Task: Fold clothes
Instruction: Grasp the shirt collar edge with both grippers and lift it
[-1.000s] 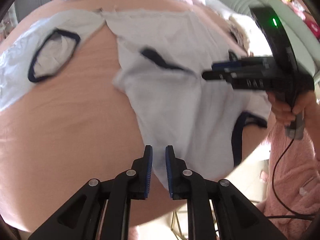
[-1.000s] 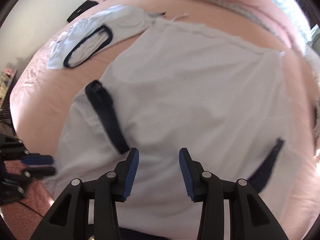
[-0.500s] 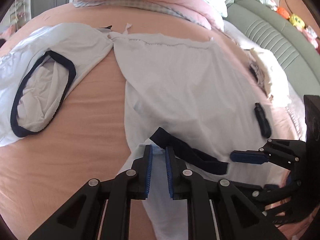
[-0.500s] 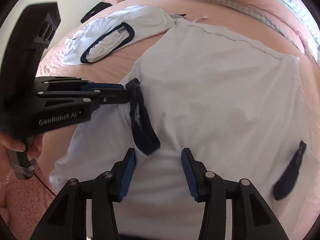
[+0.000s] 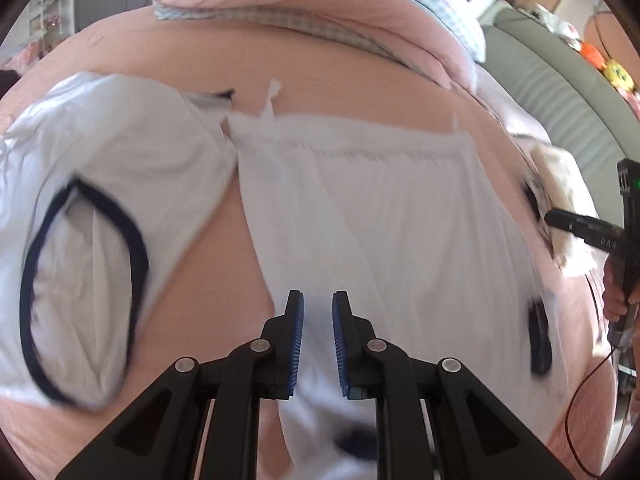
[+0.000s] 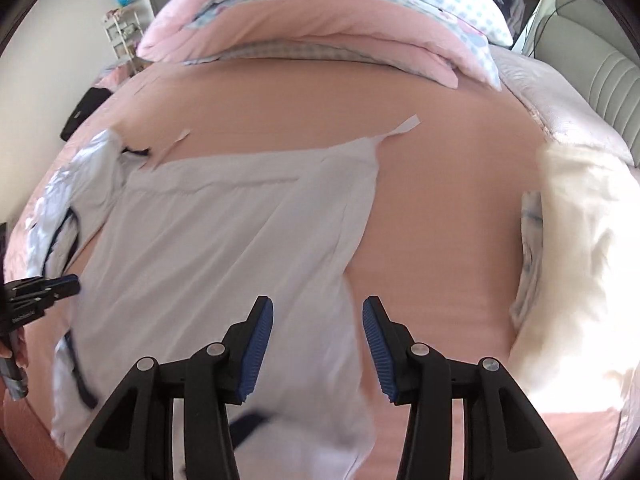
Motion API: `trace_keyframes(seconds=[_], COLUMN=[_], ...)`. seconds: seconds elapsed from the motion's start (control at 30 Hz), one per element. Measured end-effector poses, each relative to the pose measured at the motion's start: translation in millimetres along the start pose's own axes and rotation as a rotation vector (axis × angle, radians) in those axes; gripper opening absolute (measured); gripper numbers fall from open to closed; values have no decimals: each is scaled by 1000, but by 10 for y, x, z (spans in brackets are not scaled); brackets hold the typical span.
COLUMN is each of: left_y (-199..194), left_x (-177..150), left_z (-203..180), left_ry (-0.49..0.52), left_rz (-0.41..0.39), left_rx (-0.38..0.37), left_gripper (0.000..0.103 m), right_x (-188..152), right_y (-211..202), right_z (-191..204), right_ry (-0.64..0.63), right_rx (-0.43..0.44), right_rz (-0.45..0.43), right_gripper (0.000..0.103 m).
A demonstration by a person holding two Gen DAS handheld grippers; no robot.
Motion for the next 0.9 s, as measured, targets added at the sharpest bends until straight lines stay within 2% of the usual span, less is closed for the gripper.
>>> trace_keyframes(seconds=[0.1, 0.17, 0.2, 0.33, 0.5, 0.53, 0.57, 0.6, 0.67, 0.7, 0.9], left_y=[213, 354, 422, 641, 855, 877, 891, 905, 905, 886, 675], left_x=[387, 610, 712, 944, 959, 949, 935, 922, 908, 904, 982], left_z=[112, 164, 179, 224, 113, 84, 48, 13, -51, -81, -236], left_ry=[6, 14, 17, 28, 79, 91, 107, 122, 149, 159, 188], left_rz=[3, 6, 5, 22, 49, 47, 41, 35, 14, -1, -82], left_rx=[21, 56, 69, 87, 71, 82, 101, 119, 148, 156, 146], left_gripper=[17, 37, 40, 41, 41, 38, 15, 5, 5, 5, 4], right_x=[365, 567, 641, 901, 1026, 1029, 1009, 990, 965, 954, 881], right_y=[356, 616, 707, 1026, 1254, 1297, 1341, 1376, 1353, 1326, 1075], right_z=[94, 198, 217, 278, 174, 138, 108, 84, 91, 104, 55], right_ry=[-72, -99, -102, -103, -54, -44, -40, -34, -33, -36, -44], right_rx=[-58, -82, -96, -150, -172, -166, -157, -141, -99, -81, -66], right_rz=[2, -4, -4, -6, 23, 37, 52, 65, 64, 58, -7], right_gripper=[46, 46, 46, 47, 47, 46, 36, 28, 10, 7, 6])
Point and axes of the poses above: each gripper's, at about its wrist camera, not at the fingertips, and y roughly the way its jaws point, z to its left, x to its top, the point moved 2 cm from there along y, roughly the way its jaws point, and after that the axes turned 10 degrees about y, right-handed, at the moved point
